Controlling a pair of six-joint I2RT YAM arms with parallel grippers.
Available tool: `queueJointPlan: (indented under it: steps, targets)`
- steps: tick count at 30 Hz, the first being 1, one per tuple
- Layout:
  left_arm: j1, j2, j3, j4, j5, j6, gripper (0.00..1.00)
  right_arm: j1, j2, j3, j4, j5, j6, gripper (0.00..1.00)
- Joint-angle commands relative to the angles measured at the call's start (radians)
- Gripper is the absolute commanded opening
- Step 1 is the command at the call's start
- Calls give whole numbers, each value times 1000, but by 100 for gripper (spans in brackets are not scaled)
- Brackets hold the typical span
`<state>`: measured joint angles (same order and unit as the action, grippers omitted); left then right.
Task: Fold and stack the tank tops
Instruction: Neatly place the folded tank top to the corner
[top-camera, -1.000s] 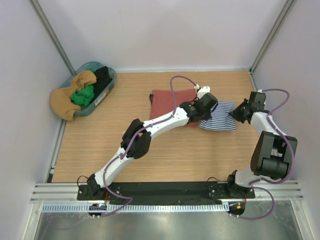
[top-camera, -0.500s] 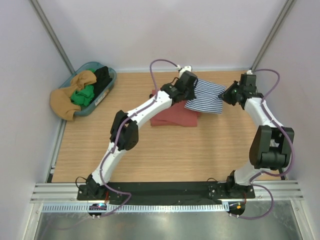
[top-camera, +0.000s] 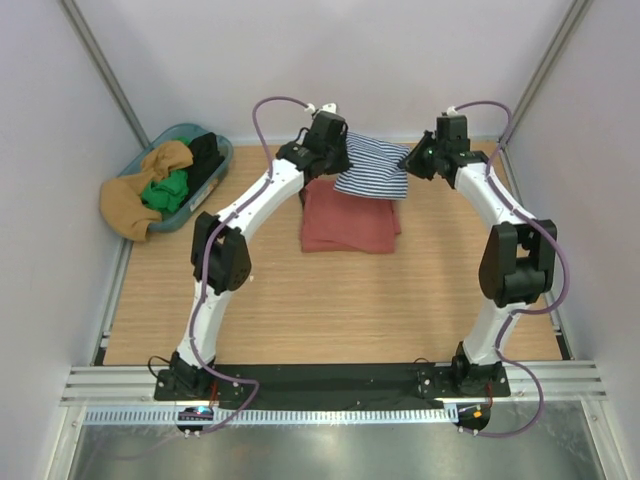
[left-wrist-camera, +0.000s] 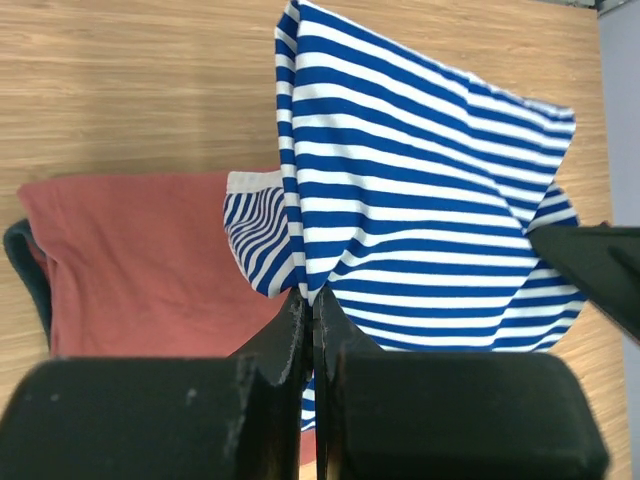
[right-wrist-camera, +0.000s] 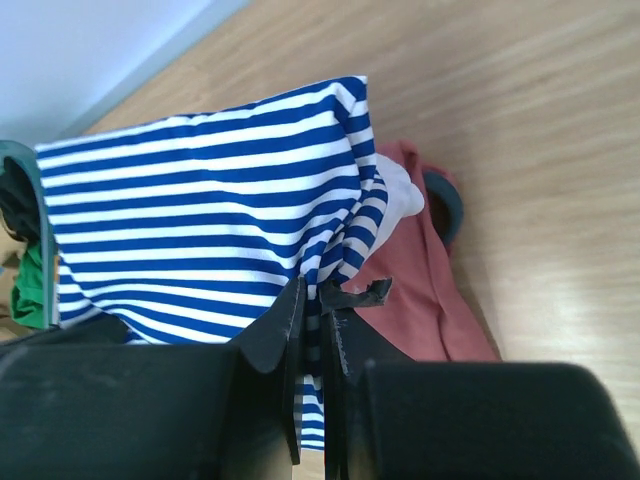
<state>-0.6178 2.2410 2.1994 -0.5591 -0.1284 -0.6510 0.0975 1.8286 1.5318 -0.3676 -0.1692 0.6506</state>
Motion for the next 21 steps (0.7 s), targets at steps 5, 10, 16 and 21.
queueJointPlan:
  steps: [5, 10, 16, 21]
  targets:
    - [84, -58, 22, -8, 72, 22, 0, 50, 104, 186, -27, -6, 7, 1]
    - [99, -110, -44, -10, 88, 20, 0, 97, 115, 188, -22, 5, 3, 1]
    - [112, -153, -142, 15, 84, 34, 0, 120, 104, 162, -16, 4, 0, 1]
    - [121, -127, -98, -10, 107, 34, 0, 122, 127, 212, -48, 7, -9, 1]
